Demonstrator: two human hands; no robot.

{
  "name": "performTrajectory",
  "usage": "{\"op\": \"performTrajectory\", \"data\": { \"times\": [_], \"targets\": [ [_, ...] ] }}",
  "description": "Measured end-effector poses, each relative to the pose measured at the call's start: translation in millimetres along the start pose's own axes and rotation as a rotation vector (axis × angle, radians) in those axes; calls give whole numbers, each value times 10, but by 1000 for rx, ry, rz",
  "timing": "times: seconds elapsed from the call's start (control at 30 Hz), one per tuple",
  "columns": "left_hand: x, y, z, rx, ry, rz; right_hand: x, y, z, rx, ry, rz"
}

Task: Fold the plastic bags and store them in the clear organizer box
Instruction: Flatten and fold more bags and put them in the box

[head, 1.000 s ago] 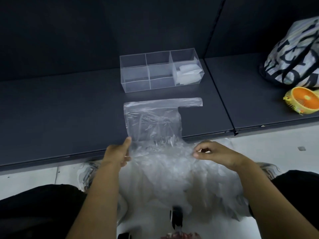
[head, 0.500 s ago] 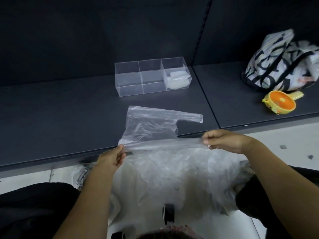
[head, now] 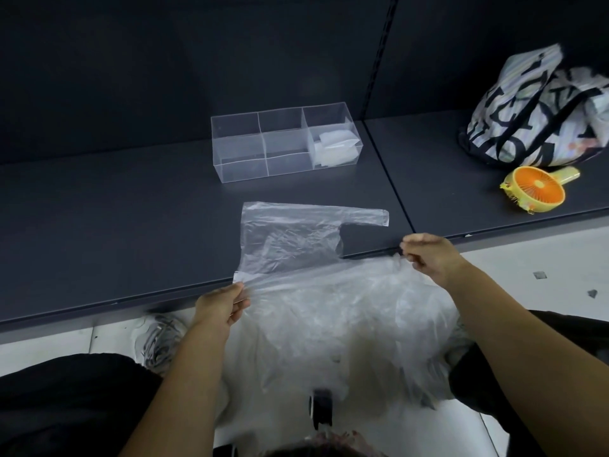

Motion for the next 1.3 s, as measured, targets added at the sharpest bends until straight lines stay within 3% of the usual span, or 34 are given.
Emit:
{"op": "performTrajectory", "data": {
  "times": [0.13, 0.27, 0.47, 0.67, 0.8, 1.07, 1.3],
  "targets": [
    [-104, -46, 9, 5, -62, 71, 6, 146, -40, -283, -66, -57],
    [-120, -113, 29, 32, -78, 93, -19, 396, -71, -356, -116, -73],
    [-138, -160, 40, 42, -98, 120, -70, 801, -169, -425, -282, 382],
    [-135, -187, 38, 63, -86, 126, 56, 884, -63, -356, -118, 449],
    [-139, -171, 13, 80, -97, 121, -104, 1020, 3, -369, -200, 429],
    [-122, -157, -48, 101, -101, 114, -489, 1077, 83, -429, -115, 766],
    [-210, -183, -71, 50, -97, 125, -94, 981, 67, -263, 48, 562]
  ]
}}
Point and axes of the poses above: each hand's wrist, its own z-axis towards the middle knuckle, its own x-axis out of the back of the hand, y = z × x, the point moved 3 cm from there along z, towards the middle knuckle, and after that the axes turned 7 degrees about -y, right-handed, at the moved point
